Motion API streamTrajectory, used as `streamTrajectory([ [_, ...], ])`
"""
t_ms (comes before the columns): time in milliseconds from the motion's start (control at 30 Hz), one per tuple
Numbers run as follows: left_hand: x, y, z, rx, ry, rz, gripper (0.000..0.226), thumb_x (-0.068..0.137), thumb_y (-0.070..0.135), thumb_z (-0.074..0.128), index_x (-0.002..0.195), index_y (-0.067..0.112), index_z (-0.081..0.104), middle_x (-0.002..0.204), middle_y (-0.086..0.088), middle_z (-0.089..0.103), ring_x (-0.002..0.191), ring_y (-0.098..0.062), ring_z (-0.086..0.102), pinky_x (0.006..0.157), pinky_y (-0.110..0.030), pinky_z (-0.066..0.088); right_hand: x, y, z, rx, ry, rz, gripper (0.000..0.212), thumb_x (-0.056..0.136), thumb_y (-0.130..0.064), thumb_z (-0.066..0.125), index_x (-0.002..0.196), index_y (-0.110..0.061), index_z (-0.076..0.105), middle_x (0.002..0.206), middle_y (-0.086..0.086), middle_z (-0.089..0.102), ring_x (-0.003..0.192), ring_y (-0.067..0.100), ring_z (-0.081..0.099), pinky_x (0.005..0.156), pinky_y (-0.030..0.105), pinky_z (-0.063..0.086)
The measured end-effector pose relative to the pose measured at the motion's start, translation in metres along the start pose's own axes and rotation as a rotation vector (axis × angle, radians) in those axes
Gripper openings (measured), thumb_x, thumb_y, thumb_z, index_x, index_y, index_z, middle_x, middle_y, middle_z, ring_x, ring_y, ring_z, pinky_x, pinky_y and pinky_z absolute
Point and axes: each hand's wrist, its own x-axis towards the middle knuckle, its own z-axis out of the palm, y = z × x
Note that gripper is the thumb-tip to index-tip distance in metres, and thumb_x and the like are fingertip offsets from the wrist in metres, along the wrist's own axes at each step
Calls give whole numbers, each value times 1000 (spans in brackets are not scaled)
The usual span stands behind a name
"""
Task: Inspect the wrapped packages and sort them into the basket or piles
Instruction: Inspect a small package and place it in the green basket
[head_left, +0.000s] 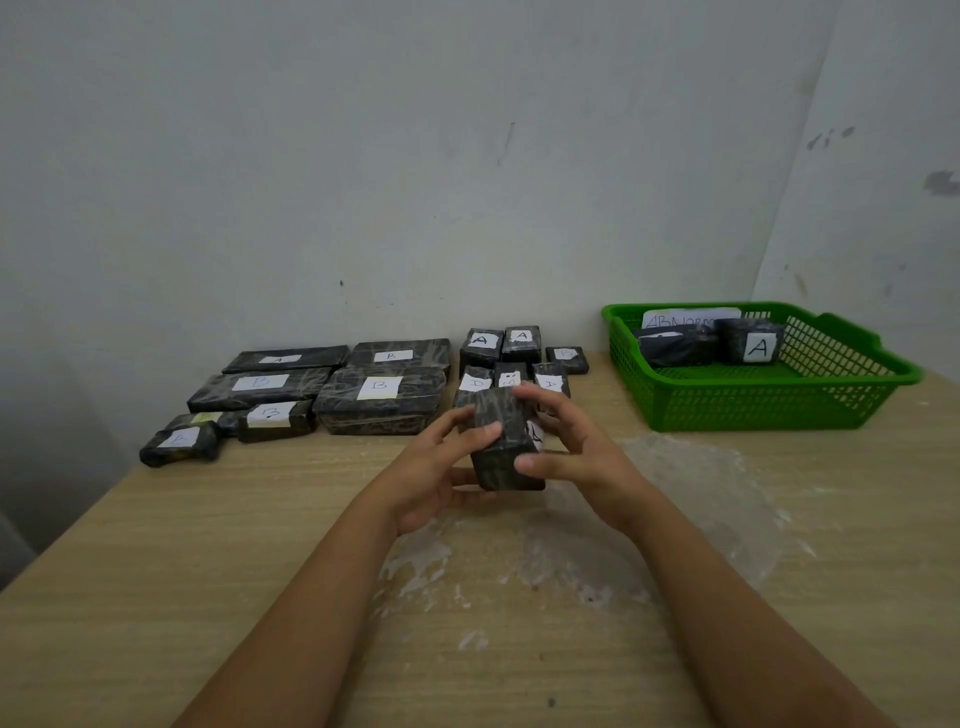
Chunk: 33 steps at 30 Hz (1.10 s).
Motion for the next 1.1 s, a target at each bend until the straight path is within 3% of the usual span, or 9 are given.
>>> streamTrajectory([
  [167,4,-8,-3,87,-15,133,68,76,18,89,134,35,58,136,2,65,117,-25,69,91,-47,59,7,1,3,163,120,304,77,69,-63,81,137,-38,56,141,1,58,120,30,63,82,48,61],
  [267,3,-8,-2,103,-34,207,69,76,8,87,134,33,61,139,0,61,125,-24,64,95,-51,59,6,4,2,140,134,319,80,68,-55,90,136,-27,57,129,8,68,105,30,73,72,44,61],
  [367,0,-5,2,115,-47,226,74,73,8,86,137,32,58,140,0,60,119,-23,68,97,-54,58,4,-1,1,153,155,270,72,70,-42,86,133,-20,59,121,11,71,98,30,74,69,44,61],
  [533,-3,0,6,104,-5,127,66,77,37,80,138,43,56,135,2,64,117,-26,69,95,-56,58,2,-4,0,137,164,204,66,72,-31,88,129,-16,60,119,9,72,100,26,74,68,44,62],
  [667,-3,3,7,145,30,7,61,79,67,64,130,34,66,128,1,70,114,-31,69,97,-54,57,1,-3,2,-9,125,136,68,68,-22,92,127,-21,59,122,0,69,109,18,70,77,34,61],
  [733,-2,3,7,150,30,-19,60,78,64,69,126,29,69,122,-2,74,111,-33,71,99,-55,56,1,-1,3,-58,100,99,71,67,-17,94,127,-25,58,122,-3,69,113,15,67,87,33,59],
  [833,-2,2,5,119,43,8,55,78,50,82,125,24,69,118,-6,75,108,-36,70,94,-52,57,0,0,2,-64,29,93,76,65,-24,94,130,-36,57,129,-9,65,120,11,62,95,38,58],
  [967,-2,2,5,88,40,106,55,76,36,79,127,21,65,123,-7,72,109,-29,71,92,-47,58,-1,-4,7,93,13,239,55,82,-47,82,131,-41,59,133,-6,63,117,19,68,85,47,62],
  [1100,-4,0,6,127,-13,152,53,81,31,78,130,24,62,126,-5,70,114,-24,70,90,-40,59,0,-8,13,128,93,322,41,92,-51,65,121,-22,66,118,3,73,104,28,74,76,45,61],
])
